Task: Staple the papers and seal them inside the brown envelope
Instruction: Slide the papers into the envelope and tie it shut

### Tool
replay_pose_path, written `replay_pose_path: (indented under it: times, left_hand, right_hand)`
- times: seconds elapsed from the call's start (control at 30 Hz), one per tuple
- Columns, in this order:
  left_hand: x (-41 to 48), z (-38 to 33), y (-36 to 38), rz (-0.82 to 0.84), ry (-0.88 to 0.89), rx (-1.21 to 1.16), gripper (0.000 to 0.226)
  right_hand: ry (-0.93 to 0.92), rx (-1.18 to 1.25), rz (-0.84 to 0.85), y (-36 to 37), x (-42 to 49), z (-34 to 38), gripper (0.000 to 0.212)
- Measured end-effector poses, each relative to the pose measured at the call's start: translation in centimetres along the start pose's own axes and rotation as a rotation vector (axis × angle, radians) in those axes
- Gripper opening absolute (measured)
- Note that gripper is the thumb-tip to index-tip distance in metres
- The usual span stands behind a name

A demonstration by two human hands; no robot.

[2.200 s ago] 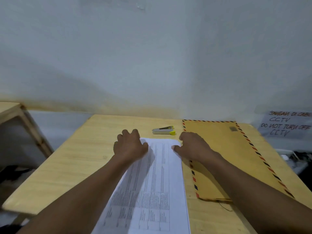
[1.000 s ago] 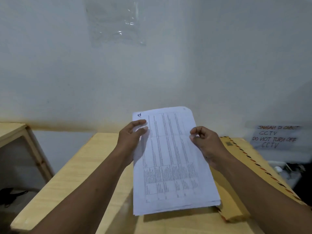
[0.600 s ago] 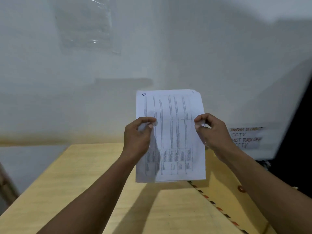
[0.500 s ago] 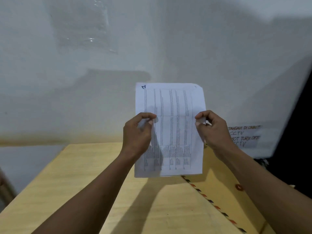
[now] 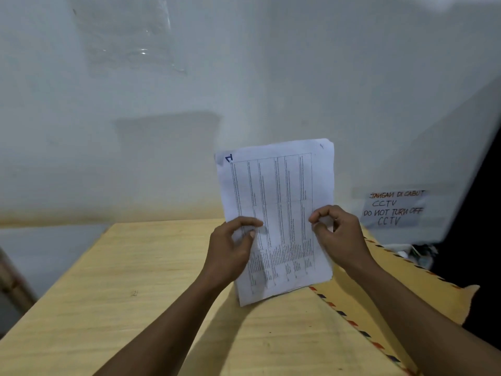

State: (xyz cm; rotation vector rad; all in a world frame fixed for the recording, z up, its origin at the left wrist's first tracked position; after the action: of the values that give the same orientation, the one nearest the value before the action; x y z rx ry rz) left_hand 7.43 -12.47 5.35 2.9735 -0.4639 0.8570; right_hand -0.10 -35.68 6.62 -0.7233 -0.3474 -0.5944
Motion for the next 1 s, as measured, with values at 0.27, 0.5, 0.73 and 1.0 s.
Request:
replay_pose_path:
  times: [0.27, 0.5, 0.73, 1.0]
  left_hand:
    - [2.6, 0.3, -1.6, -0.369, -0.176, -0.331, 0.036]
    - [1.2, 0.1, 5.1, -0.560, -0.281, -0.383, 0.035]
    - [-2.5, 1.2, 16.4, -0.123, -0.402, -0.389, 0.044]
    - [-8.2, 4.9, 20.6, 0.530, -0.137, 0.489, 0.097]
  right_hand:
    - [0.171, 0.003, 0.307, -2.3, 1.9, 0.2, 0.007]
    - [0.515, 0.536, 0.364, -5.4, -1.7, -2.9, 0.020]
    - [0.518, 0.110, 0.069, -11.8, -4.4, -6.6, 0.026]
    - [0.414, -0.350, 0.071, -15.2, -4.4, -7.4, 0.040]
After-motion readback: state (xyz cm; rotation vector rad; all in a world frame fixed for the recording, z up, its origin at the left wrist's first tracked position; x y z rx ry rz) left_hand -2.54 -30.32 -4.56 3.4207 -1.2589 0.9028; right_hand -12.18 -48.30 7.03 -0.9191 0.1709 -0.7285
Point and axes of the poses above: each hand's wrist, its own x-axis towards the middle knuckle, its own y-axis out of the palm, z = x × y, the point moved 10 cm from there along x, towards the middle knuckle, and after that the axes turned 15 degrees about -x, right-handed, at the moved point
